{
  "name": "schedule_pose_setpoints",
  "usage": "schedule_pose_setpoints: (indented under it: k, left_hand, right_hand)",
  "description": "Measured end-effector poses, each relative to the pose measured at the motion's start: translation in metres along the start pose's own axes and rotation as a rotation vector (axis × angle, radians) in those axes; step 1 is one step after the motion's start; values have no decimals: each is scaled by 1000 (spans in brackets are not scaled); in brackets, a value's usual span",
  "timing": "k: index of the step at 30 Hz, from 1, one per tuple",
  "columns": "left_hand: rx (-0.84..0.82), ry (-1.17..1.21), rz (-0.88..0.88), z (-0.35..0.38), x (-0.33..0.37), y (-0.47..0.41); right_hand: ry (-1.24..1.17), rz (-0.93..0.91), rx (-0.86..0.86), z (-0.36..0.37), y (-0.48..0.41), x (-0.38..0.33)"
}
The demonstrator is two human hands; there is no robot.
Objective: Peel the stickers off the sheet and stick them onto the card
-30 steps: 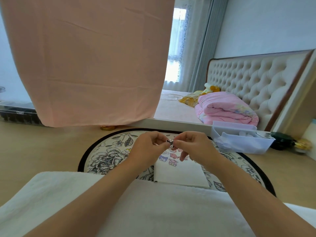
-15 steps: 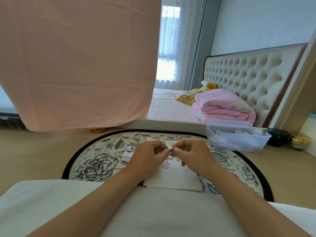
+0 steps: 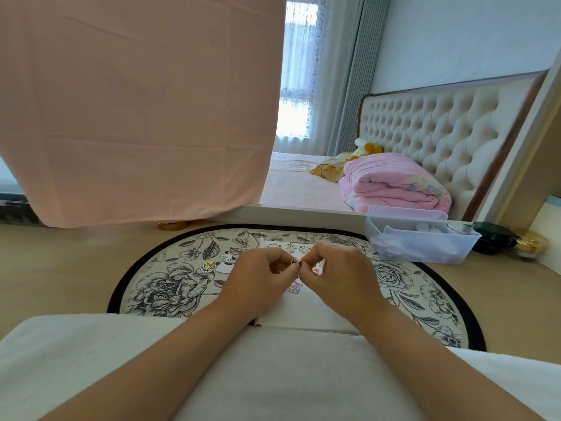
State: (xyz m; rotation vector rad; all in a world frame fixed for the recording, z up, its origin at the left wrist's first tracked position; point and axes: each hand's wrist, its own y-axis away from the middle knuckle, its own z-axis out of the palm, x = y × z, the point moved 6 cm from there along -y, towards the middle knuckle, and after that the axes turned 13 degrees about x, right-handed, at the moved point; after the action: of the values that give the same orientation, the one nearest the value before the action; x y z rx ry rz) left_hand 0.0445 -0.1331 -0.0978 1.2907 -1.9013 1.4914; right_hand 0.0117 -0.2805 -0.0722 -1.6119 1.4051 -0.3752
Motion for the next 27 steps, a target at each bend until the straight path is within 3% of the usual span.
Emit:
schedule_pose_setpoints:
  k: [3,8,12,22,27]
  left_hand:
    - [29,23,-37,-4,-2,0]
    - [44,123,-109,-8,-6,-2]
    - [9,178,-108,-8,-4,-2]
    - [1,149,-89,-7,-2,0]
    - [4,158,-137,-8,-8,-2]
  right_hand:
    - [-80,31,-25,3,2,2]
    - [-597,434,-254,14,1,8]
    - [-742,603,-377,18,4,15]
    - [-605,447,-323,21,3,14]
    - [-696,535,-431,23,4,14]
